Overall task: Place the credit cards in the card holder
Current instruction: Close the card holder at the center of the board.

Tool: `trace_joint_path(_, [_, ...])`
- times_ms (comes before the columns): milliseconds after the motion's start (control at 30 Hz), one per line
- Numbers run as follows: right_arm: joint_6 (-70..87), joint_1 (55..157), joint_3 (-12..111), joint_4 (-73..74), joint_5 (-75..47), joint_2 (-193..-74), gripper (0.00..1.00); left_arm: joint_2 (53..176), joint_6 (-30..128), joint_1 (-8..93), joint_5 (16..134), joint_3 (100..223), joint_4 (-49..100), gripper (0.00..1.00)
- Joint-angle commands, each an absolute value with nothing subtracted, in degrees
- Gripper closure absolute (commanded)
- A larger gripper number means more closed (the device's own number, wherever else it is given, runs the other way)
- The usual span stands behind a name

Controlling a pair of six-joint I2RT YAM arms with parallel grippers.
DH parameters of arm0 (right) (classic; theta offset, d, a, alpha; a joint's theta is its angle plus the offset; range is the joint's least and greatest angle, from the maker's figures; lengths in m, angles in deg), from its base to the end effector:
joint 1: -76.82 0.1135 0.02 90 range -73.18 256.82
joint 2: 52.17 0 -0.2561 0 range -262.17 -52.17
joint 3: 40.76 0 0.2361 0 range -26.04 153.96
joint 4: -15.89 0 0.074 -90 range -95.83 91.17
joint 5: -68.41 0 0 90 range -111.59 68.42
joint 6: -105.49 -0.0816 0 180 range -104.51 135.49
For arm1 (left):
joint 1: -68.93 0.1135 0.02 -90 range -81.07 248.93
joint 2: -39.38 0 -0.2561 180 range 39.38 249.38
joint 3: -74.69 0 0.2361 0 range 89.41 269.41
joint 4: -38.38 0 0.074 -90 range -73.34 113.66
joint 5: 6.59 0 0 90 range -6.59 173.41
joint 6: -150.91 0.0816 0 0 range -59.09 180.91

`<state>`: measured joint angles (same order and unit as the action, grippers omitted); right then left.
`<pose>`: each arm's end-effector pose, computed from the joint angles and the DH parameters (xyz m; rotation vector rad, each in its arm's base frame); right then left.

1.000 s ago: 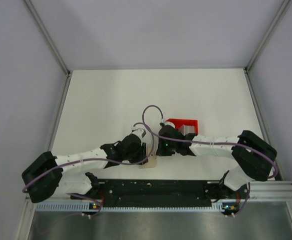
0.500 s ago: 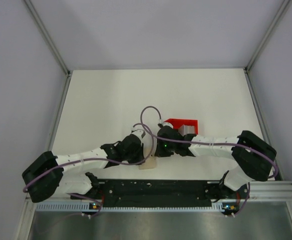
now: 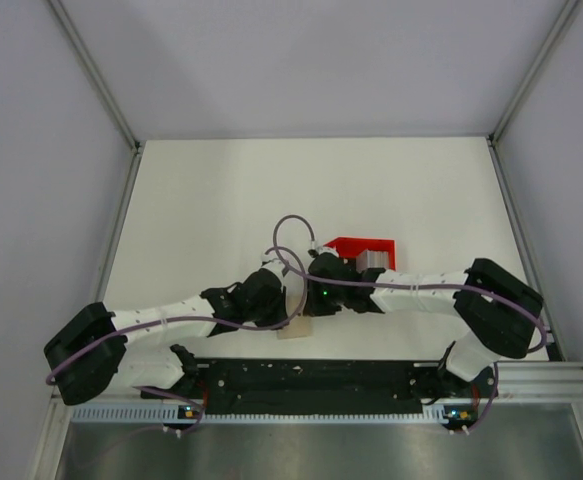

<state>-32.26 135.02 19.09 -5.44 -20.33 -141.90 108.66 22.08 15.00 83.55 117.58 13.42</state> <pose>0.1676 0.2737 0.1307 -0.2514 2.6365 0.7619 0.1403 -0.1923 0.1266 0.3402 2.5750 -0.6572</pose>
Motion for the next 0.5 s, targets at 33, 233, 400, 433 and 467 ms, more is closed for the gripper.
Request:
trace_joint_path(33, [-31.80, 136.15, 22.21, -4.10, -19.56, -143.75, 0.97, 109.78, 21.88, 14.70, 82.88, 115.69, 12.32, 0.91])
trace_joint_path(233, [-31.53, 136.06, 23.44, -4.28, -19.65, -143.58, 0.97, 109.87, 21.79, 14.70, 82.79, 115.43, 12.67, 0.92])
trace_joint_path(400, [-31.45, 136.67, 23.97, -4.63, -19.48, -144.19, 0.97, 109.78, 21.53, 14.70, 82.88, 115.34, 12.67, 0.92])
trace_joint_path(433, [-31.53, 136.85, 23.97, -4.55, -19.39, -144.45, 0.97, 109.70, 21.53, 14.70, 82.88, 115.34, 12.76, 0.92])
trace_joint_path(467, [-31.71, 136.94, 23.97, -4.63, -19.56, -144.63, 0.97, 109.69, 21.44, 14.70, 82.79, 115.34, 12.76, 0.92])
